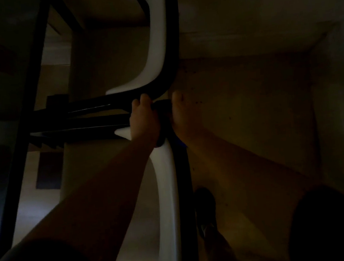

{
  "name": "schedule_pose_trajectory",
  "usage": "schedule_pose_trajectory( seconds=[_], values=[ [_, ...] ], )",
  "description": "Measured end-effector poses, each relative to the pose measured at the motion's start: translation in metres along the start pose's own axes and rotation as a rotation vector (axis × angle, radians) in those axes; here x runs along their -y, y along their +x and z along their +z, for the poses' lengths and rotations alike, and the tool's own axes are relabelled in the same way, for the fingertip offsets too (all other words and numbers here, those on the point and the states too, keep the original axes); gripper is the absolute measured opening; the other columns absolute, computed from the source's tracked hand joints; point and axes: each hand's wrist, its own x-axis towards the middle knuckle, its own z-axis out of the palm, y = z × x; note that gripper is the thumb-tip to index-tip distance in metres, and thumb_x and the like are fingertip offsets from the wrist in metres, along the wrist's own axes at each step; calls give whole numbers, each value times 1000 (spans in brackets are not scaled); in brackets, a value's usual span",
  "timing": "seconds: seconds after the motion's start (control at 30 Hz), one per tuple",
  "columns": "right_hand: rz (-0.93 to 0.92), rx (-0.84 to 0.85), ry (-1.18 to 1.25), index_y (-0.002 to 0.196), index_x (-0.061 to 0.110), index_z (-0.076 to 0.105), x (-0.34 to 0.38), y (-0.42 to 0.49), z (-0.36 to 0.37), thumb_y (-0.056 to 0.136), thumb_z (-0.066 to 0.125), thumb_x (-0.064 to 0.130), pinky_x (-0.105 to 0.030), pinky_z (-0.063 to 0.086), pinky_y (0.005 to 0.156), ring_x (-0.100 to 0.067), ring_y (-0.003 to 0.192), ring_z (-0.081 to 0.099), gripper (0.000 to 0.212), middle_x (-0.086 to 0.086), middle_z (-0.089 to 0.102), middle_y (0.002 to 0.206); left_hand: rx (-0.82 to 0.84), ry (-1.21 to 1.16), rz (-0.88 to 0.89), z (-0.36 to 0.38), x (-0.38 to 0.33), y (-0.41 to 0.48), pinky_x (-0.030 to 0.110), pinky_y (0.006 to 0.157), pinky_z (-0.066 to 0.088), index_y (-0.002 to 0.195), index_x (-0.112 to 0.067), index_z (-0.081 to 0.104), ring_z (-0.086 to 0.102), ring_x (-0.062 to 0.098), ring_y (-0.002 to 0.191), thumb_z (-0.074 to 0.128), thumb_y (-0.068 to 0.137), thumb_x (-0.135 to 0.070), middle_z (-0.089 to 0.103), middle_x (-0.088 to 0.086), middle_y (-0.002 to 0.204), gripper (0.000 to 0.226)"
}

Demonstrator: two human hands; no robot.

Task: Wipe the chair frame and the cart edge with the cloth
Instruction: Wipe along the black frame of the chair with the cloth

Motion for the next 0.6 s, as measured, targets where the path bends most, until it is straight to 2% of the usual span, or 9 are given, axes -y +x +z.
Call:
schedule_pose_trajectory(
  seconds=[0.07, 0.17, 0.27, 0.37, 0.43, 0.5, 0.6],
  values=[
    [-6, 57, 32, 140, 4, 35, -7, 22, -8, 103, 42, 22, -43, 41, 107, -32, 125, 50, 41, -18, 47, 138, 31, 7, 21, 0, 0, 17, 37, 72, 44, 100, -11, 47, 56, 29, 88, 52, 89, -12, 51, 12, 108, 12],
    [-78, 221, 166, 148, 5, 26, -15, 30, -22, 100, 51, 23, -44, 39, 110, -33, 133, 44, 57, -19, 42, 146, 50, 22, 33, 3, -4, 24, 40, 73, 48, 101, -13, 47, 56, 29, 89, 55, 88, -12, 50, 11, 109, 15],
    [-90, 188, 248, 142, 8, 35, -12, 30, -26, 98, 54, 23, -45, 44, 100, -33, 125, 51, 50, -17, 48, 139, 38, -3, 38, 4, -2, 20, 40, 73, 49, 103, -12, 48, 57, 29, 86, 51, 89, -12, 49, 11, 108, 14],
    [-67, 190, 346, 135, 8, 41, -5, 12, -26, 96, 56, 23, -38, 43, 85, -33, 116, 57, 44, -17, 56, 129, 46, -4, 74, -3, 4, 7, 38, 74, 48, 104, -14, 51, 57, 28, 85, 47, 92, -14, 51, 10, 105, 13],
    [-65, 199, 362, 139, 9, 40, -5, -11, -23, 98, 54, 24, -33, 40, 87, -31, 120, 56, 46, -15, 56, 133, 64, -27, 103, -6, 9, -9, 33, 75, 46, 105, -15, 56, 57, 25, 87, 45, 93, -15, 52, 8, 104, 16],
    [-92, 176, 363, 140, 8, 41, -7, -40, -20, 99, 53, 24, -28, 37, 89, -28, 121, 55, 46, -14, 55, 134, 92, -80, 109, -8, 13, -33, 33, 75, 51, 106, -17, 59, 58, 22, 85, 44, 95, -17, 53, 7, 105, 18],
    [-117, 164, 354, 132, 10, 46, -14, -86, -14, 98, 55, 28, -27, 38, 82, -21, 105, 57, 40, -9, 58, 122, 137, -118, 80, -8, 22, -77, 32, 74, 55, 112, -20, 58, 58, 16, 85, 43, 96, -21, 53, 3, 107, 22]
  ],
)
